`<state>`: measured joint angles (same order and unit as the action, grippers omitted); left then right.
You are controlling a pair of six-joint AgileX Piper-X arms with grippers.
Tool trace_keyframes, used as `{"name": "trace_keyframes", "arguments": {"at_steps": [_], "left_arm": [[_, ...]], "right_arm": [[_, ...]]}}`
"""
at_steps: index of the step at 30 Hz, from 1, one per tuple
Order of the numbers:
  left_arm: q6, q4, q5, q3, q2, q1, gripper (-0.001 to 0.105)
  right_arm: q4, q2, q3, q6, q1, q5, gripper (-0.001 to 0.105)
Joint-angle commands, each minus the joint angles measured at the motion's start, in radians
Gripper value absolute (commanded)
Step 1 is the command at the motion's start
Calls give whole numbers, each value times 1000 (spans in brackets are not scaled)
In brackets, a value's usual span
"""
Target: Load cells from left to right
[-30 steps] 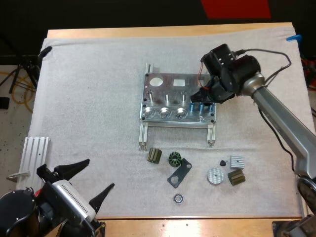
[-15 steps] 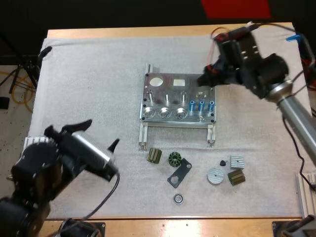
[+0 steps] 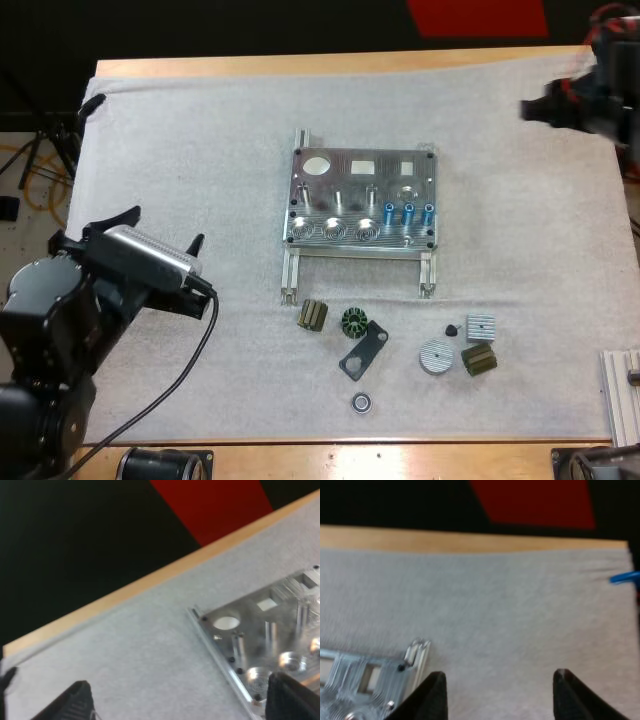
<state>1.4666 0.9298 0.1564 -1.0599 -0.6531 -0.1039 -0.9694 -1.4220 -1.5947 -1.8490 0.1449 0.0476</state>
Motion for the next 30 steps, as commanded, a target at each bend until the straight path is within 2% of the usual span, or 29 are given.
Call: {"name": "trace_keyframes", "arguments": {"at_steps": [1,8,12,16,20,23,30], "left_arm": [[11,-15,-27,-10,19,-1,69],[18,-15,-82,-9,78,57,69],[20,-15,-78,-9,104,67,69],[73,-15,-74,-9,149,67,69],[83,-15,-67,-9,211,67,69],[86,-8,-67,-9,275,67,69],[112,46,-72,-9,458,67,69]], "right_arm": [[-9,41,-3,-17,-16,-7,47],[-30,174,-3,-26,-29,-7,47],[-58,255,-3,-26,-29,-7,47],[-85,343,-3,-37,-29,1,47],[-88,434,17,-38,-29,1,47],[-88,503,68,-38,-29,1,47],[-58,709,290,-38,-29,1,47]]}}
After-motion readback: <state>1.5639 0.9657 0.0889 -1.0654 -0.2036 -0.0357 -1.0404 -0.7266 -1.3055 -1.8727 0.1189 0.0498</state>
